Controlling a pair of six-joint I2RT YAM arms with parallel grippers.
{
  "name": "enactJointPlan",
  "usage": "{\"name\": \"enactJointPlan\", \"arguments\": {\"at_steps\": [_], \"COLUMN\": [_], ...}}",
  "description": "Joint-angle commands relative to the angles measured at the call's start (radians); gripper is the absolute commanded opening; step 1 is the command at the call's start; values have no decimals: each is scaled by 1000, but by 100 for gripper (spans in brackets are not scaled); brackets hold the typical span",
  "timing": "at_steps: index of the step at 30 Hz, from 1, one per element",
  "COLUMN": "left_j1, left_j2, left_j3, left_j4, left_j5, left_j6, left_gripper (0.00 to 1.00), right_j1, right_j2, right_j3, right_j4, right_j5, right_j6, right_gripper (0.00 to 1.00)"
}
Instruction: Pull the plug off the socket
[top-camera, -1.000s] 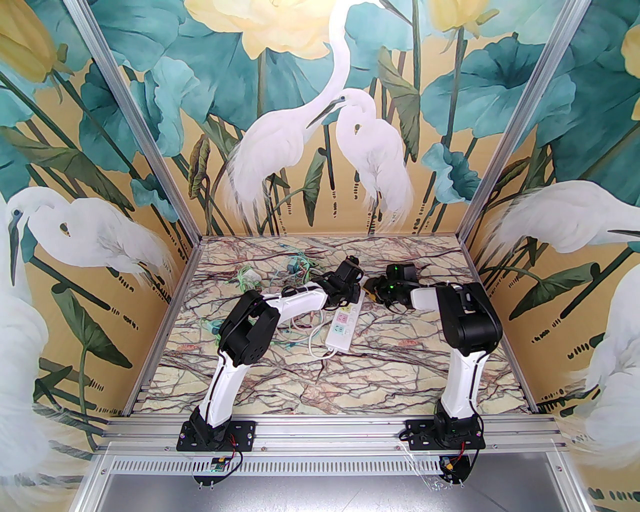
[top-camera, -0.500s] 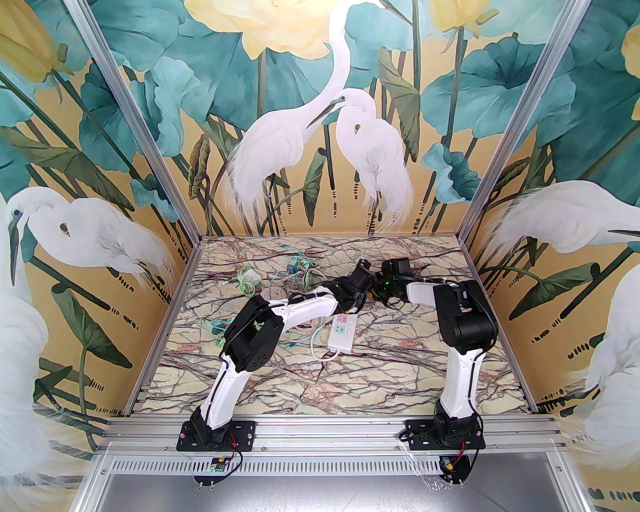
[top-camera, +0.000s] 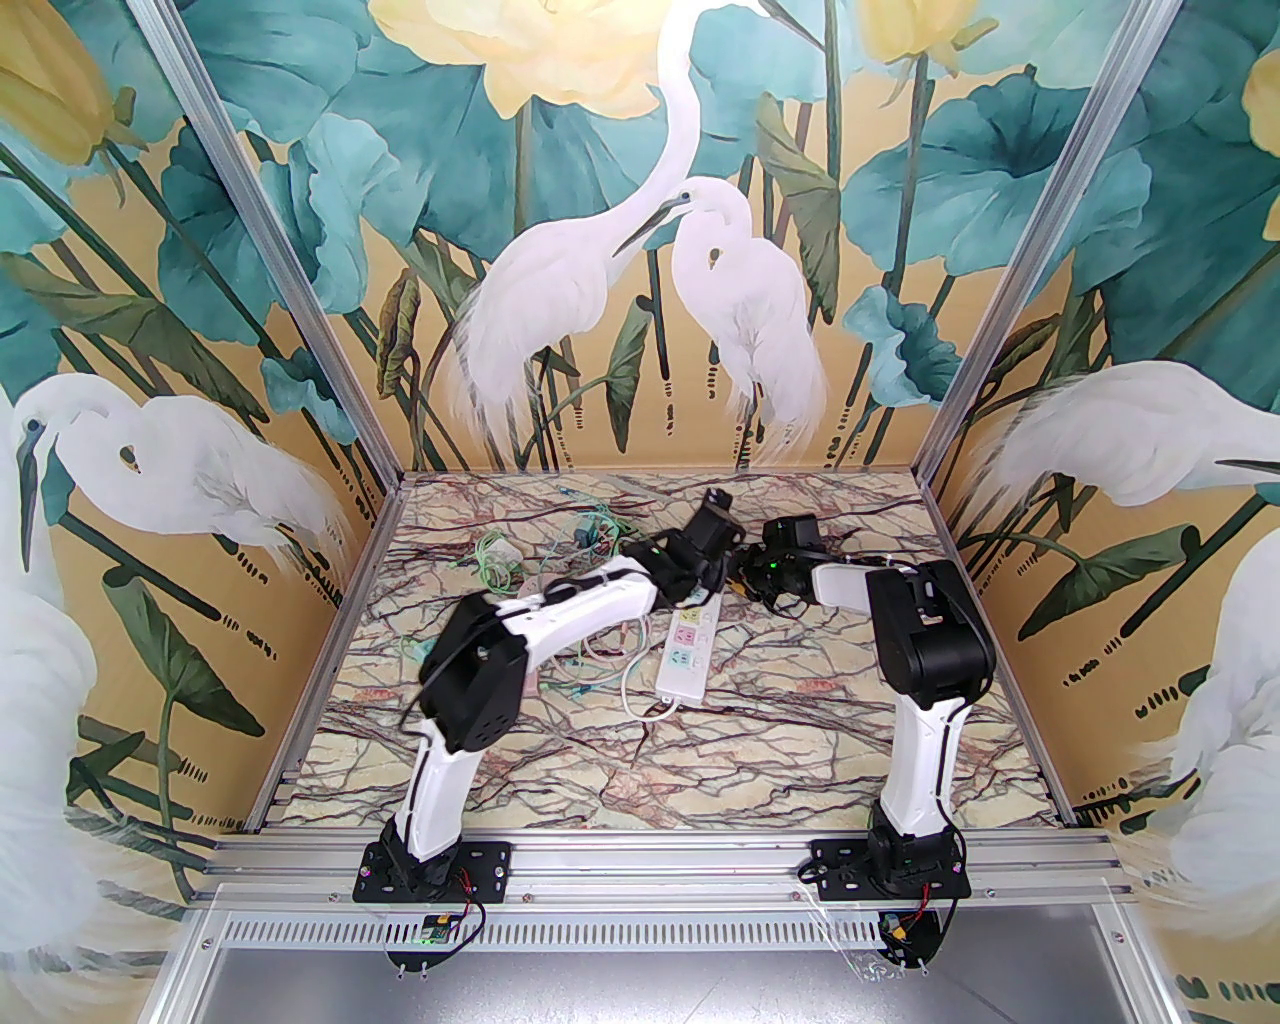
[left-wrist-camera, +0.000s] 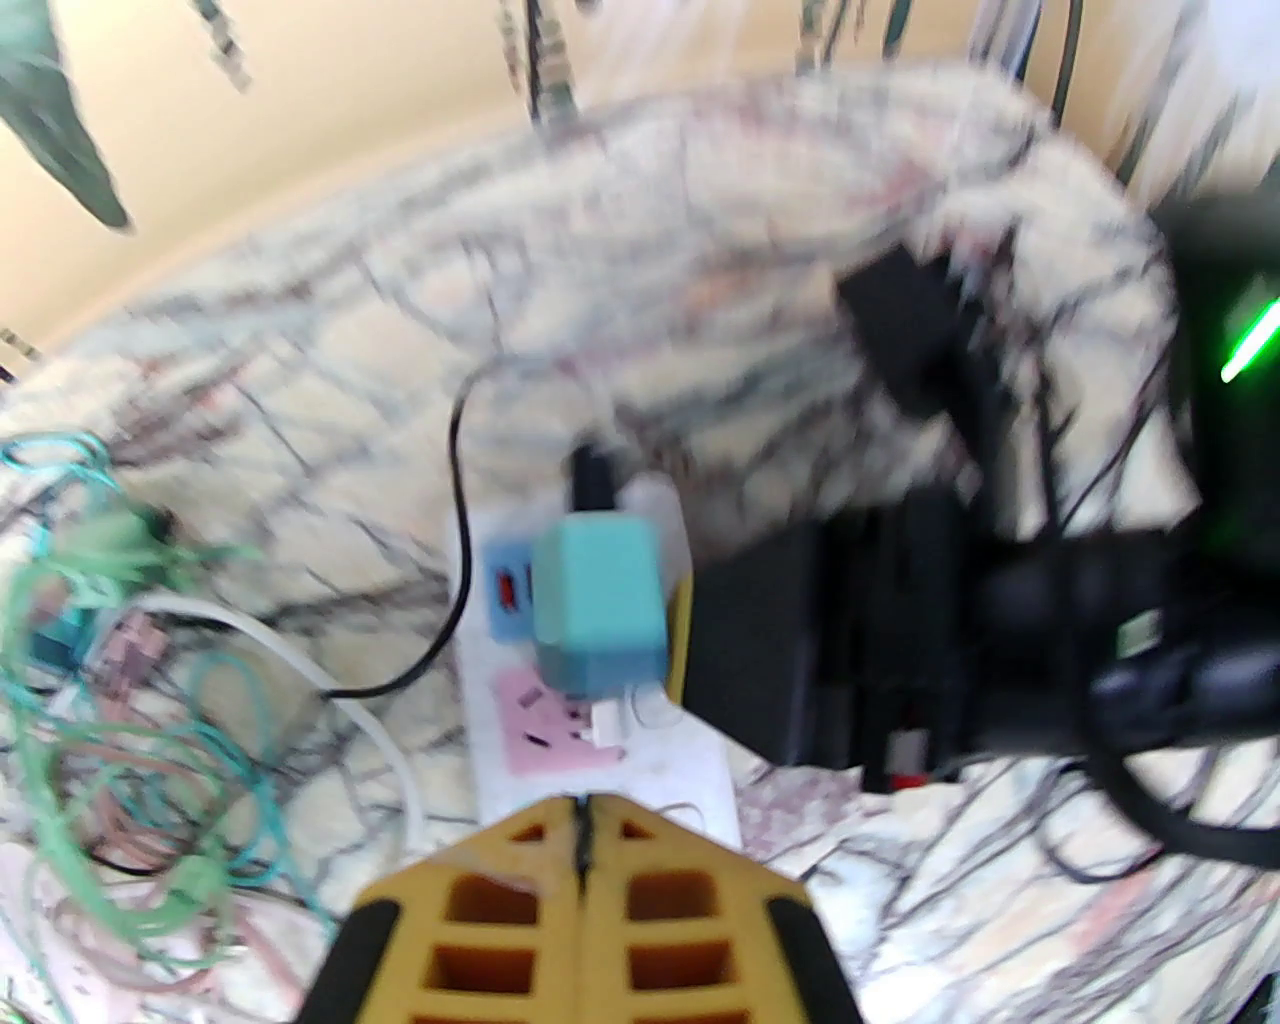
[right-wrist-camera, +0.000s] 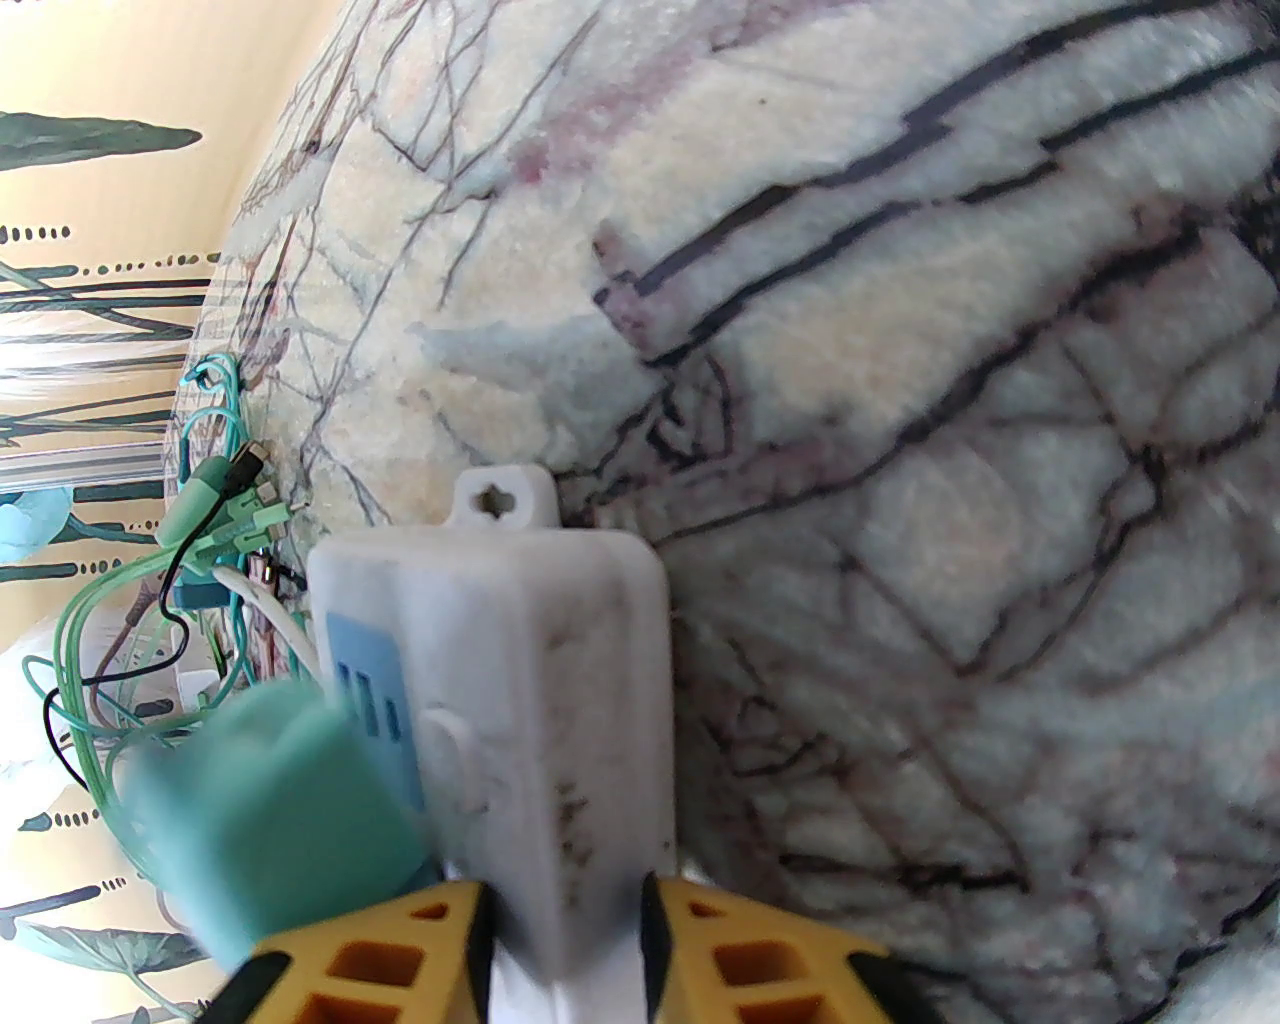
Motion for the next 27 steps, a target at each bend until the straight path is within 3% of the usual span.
{"name": "enactJointPlan", "arguments": {"at_steps": [1, 6, 14, 21, 27], "left_j1": [13, 25, 28, 50, 67], "left_j2": [-92, -125, -219, -423, -574], "left_j3": [-49, -83, -227, -491, -640], "left_j4": [4, -8, -6, 44, 68], "left_j5": [-13, 2, 53, 86, 81], "left_j6": [-20, -53, -146, -246, -292], "left_gripper": [4, 7, 28, 73, 89], "right_j1": [9, 8, 9, 70, 153], "right_j2": [54, 46, -43, -228, -154], "right_j3": [-34, -37, -66, -74, 78], "right_j4": [-130, -129, -105, -149, -288], "right_j5": [113, 113, 128, 262, 353], "right_j6": [-20, -23, -58, -191, -288], "right_gripper": [32, 33, 36, 48, 58]}}
